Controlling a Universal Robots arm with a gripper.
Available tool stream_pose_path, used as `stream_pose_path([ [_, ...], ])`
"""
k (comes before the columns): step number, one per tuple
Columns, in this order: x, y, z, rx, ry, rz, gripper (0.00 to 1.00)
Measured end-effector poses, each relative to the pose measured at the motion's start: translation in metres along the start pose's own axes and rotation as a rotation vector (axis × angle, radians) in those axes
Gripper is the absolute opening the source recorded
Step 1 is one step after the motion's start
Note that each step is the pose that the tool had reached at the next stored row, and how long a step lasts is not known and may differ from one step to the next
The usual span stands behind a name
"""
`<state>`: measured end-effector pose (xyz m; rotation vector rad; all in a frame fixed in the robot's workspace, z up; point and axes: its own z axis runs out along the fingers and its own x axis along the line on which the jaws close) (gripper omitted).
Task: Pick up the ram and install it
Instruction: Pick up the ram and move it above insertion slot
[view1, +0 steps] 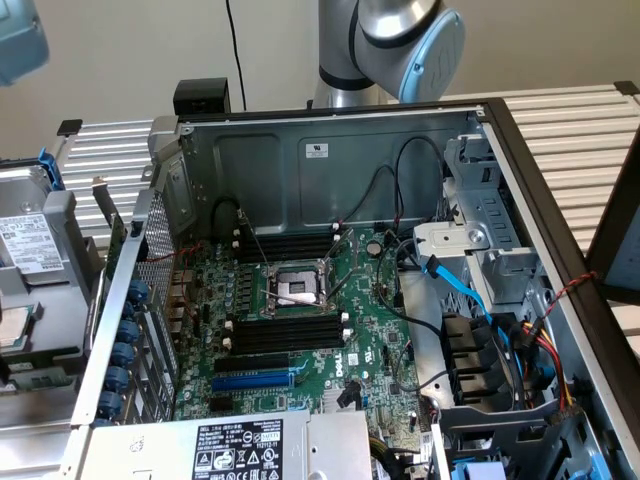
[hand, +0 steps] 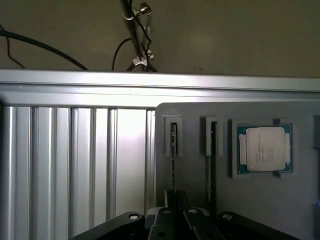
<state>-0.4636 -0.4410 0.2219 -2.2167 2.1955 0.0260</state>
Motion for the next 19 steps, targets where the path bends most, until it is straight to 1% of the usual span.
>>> stream_pose_path([
  [2,0.0,0.0,-0.0023,0.0019,0.0013,0.0,0.12],
  [5,0.0,0.0,-0.0065,0.0049,0.0056,0.0,0.12],
  [7,0.0,0.0,-0.0096,0.0069,0.0067,0.0,0.12],
  [11,0.0,0.0,-0.0155,0.0074,0.0088,0.0,0.12],
  [19,-0.001,-0.0002,-0.0468,0.0073,0.0189,0.0,0.12],
])
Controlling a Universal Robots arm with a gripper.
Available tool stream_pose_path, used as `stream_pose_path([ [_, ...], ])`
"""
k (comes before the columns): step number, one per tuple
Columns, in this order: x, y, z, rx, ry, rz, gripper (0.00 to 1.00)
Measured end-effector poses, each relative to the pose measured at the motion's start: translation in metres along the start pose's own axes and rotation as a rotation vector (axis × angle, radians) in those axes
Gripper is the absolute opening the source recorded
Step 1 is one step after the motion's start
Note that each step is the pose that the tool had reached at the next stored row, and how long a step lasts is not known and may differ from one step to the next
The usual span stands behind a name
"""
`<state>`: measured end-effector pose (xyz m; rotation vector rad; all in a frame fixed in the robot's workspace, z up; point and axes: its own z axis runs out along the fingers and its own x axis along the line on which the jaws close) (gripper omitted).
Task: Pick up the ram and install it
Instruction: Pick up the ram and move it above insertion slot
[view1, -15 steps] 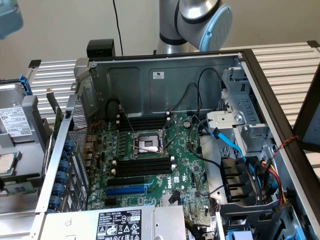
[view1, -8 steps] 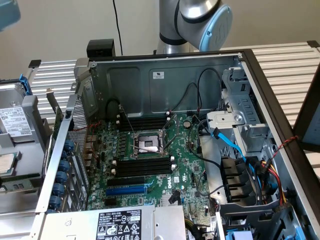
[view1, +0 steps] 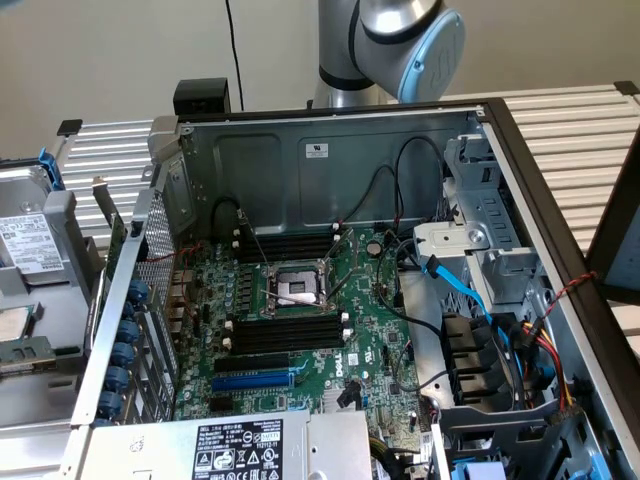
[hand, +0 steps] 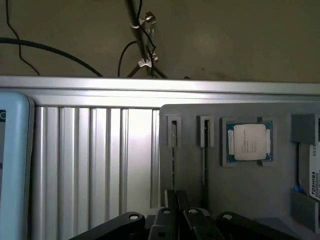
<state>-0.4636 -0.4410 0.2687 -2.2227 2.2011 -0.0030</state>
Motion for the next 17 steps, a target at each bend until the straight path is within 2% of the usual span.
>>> stream_pose_path([
  [8,0.0,-0.0002,-0.0188,0.0,0.0097,0.0,0.12],
  [17,0.0,-0.0005,-0.0468,-0.0002,0.019,0.0,0.12],
])
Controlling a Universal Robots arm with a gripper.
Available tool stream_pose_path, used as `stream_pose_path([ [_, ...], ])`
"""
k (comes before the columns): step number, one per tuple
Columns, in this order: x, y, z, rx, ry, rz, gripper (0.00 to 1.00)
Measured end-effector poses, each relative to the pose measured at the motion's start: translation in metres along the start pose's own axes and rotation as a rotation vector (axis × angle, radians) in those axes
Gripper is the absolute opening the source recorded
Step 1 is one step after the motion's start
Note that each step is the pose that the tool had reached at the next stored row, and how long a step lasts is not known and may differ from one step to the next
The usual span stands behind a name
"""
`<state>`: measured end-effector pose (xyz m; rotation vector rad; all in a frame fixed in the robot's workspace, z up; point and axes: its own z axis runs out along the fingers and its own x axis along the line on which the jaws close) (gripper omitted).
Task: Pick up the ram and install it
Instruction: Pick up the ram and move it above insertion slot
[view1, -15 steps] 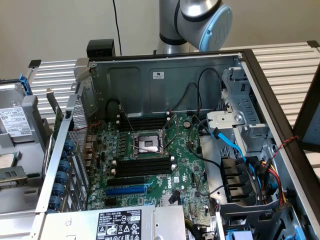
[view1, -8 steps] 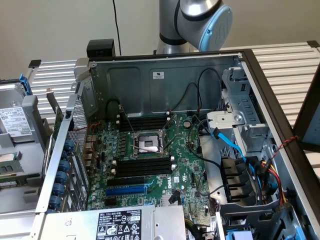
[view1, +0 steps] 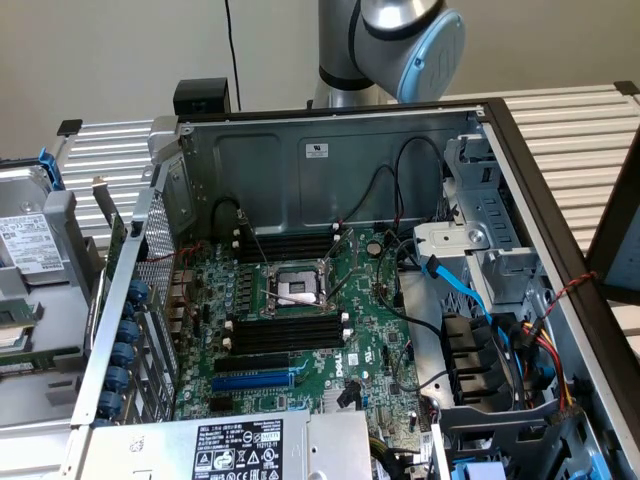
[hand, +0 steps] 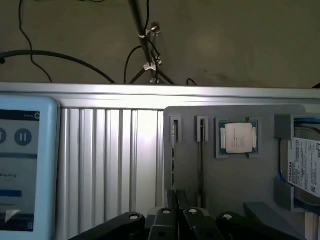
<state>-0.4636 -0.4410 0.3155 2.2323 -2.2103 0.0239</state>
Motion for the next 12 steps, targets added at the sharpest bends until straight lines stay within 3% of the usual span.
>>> stream_pose_path([
  [12,0.0,-0.0004,-0.0354,0.0002,0.0078,0.0,0.12],
])
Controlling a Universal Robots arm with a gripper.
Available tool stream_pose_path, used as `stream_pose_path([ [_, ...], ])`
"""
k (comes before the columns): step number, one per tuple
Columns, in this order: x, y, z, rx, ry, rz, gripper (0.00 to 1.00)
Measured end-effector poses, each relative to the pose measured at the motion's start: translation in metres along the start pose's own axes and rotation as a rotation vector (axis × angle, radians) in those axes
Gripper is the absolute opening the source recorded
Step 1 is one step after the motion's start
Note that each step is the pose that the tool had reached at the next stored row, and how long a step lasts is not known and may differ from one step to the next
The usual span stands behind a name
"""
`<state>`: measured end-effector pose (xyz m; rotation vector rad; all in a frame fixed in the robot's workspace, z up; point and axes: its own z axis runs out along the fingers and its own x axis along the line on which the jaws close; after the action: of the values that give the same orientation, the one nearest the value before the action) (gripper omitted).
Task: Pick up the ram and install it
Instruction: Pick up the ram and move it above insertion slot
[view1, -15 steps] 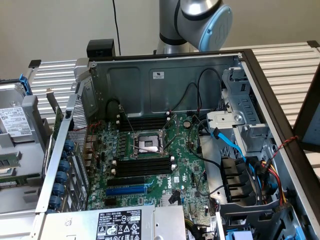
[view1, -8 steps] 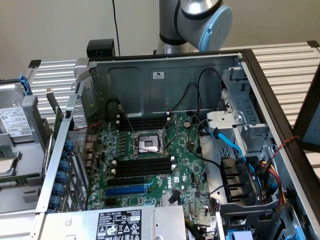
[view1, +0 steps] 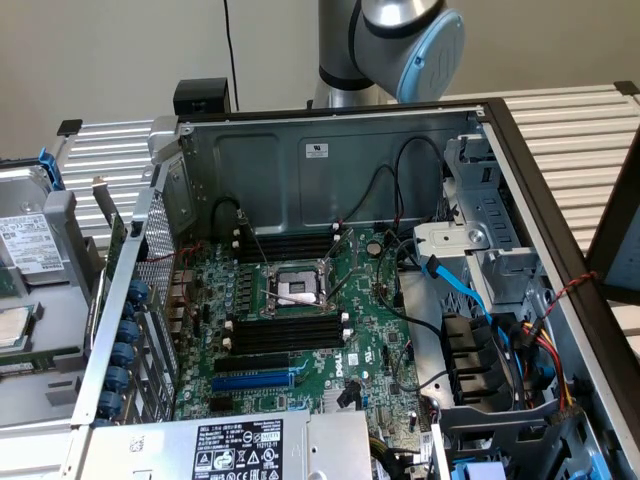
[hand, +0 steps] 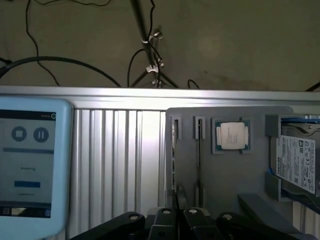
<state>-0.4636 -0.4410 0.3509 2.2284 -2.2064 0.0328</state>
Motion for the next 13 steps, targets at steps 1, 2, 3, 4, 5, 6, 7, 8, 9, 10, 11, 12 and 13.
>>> stream_pose_path([
  [1,0.0,0.0,-0.0028,0.0,0.0004,0.0,0.12],
  [2,0.0,0.0,-0.0053,0.0,0.0005,0.0,0.12],
  [3,0.0,-0.0001,-0.0086,0.0,0.0007,0.0,0.12],
  [4,0.0,-0.0001,-0.0121,0.0,0.0008,0.0,0.12],
  [5,0.0,-0.0002,-0.0155,0.0,0.001,0.0,0.12],
  [6,0.0,-0.0002,-0.0186,0.0,0.0012,0.0,0.12],
  [7,0.0,-0.0002,-0.0214,-0.0001,0.0014,0.0,0.12],
  [8,0.0,-0.0003,-0.0238,0.0,0.0015,0.0,0.12],
  [9,0.001,-0.0003,-0.0263,0.0,0.0016,0.0,0.12],
  [10,0.001,-0.0003,-0.0284,0.0001,0.0018,0.0,0.12],
  [11,0.001,-0.0003,-0.0304,0.0001,0.0019,0.0,0.12],
  [12,0.001,-0.0003,-0.0322,0.0,0.0021,0.0,0.12],
  [13,0.001,-0.0003,-0.0339,0.0,0.0023,0.0,0.12],
])
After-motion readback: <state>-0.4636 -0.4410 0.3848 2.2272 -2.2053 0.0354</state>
